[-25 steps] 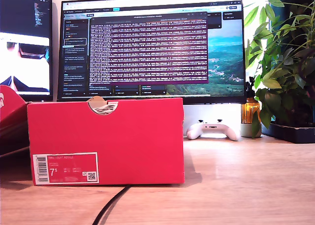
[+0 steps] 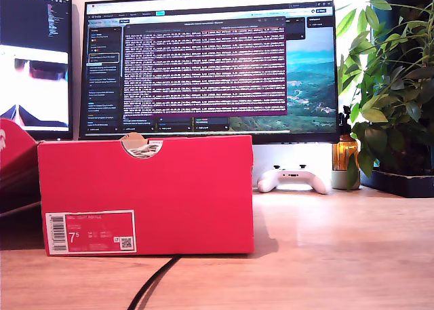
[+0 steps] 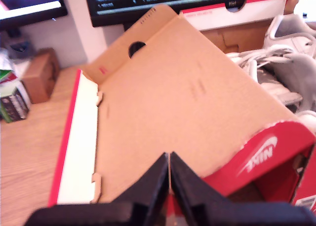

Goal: Pack the white shoes by picking the first shoe and placing it inside the red shoebox, left side, then picking and rotating the second shoe and placing it in the shoebox

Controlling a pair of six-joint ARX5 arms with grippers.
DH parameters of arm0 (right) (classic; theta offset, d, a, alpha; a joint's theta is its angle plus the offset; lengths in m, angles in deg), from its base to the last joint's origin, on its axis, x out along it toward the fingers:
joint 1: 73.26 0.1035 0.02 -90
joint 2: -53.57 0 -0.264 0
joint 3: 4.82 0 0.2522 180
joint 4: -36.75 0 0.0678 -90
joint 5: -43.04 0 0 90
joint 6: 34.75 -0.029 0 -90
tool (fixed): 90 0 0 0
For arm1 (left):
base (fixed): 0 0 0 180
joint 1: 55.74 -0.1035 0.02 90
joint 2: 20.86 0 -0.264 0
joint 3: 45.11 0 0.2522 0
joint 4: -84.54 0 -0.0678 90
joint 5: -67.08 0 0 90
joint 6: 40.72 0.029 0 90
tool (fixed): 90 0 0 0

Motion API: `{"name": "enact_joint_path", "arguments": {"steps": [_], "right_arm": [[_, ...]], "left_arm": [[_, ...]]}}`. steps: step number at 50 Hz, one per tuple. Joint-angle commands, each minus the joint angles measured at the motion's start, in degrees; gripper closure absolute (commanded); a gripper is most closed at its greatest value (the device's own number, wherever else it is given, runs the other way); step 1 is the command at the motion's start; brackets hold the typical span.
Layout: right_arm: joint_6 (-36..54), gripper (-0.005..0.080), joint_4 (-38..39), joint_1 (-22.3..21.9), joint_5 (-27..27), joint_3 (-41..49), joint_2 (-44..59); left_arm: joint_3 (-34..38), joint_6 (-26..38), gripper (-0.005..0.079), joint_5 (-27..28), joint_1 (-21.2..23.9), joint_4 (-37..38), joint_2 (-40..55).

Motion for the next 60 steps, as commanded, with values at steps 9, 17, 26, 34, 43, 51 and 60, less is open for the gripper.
{"name": "enact_joint_path", "arguments": {"steps": [9,17,26,34,43,51,60], "right_arm": [[-0.83,0.0765,3.13,0.26,0.66,3.80,-2.45],[-0.92,0.0765,3.65,0.26,3.10,3.80,-6.58],[-0.85,0.0765,-1.25,0.26,3.17,3.80,-14.40],[-0.28,0.0765,-7.26,0.26,3.17,3.80,-22.49],[0.24,0.0765,-13.94,0.26,3.17,3.80,-30.49],[1.03,0.0765,-19.96,0.26,3.17,3.78,-37.86],[1.07,0.0765,-26.29,0.26,3.10,3.78,-46.58]], "left_arm": [[2.01,-1.49,0.0761,0.04,-0.15,4.31,-7.93],[2.01,-1.40,0.0761,0.02,-0.15,7.89,-13.38],[2.01,-1.25,0.0761,-0.26,-0.17,12.31,-19.69],[2.01,-1.51,0.0761,-2.60,-0.17,16.35,-24.72],[2.03,-1.97,0.0761,-3.52,-0.17,19.50,-28.39],[2.03,-1.99,0.0761,-3.67,-0.17,20.11,-28.39],[2.01,-2.14,0.0761,-3.85,-0.17,20.09,-28.39]]}}
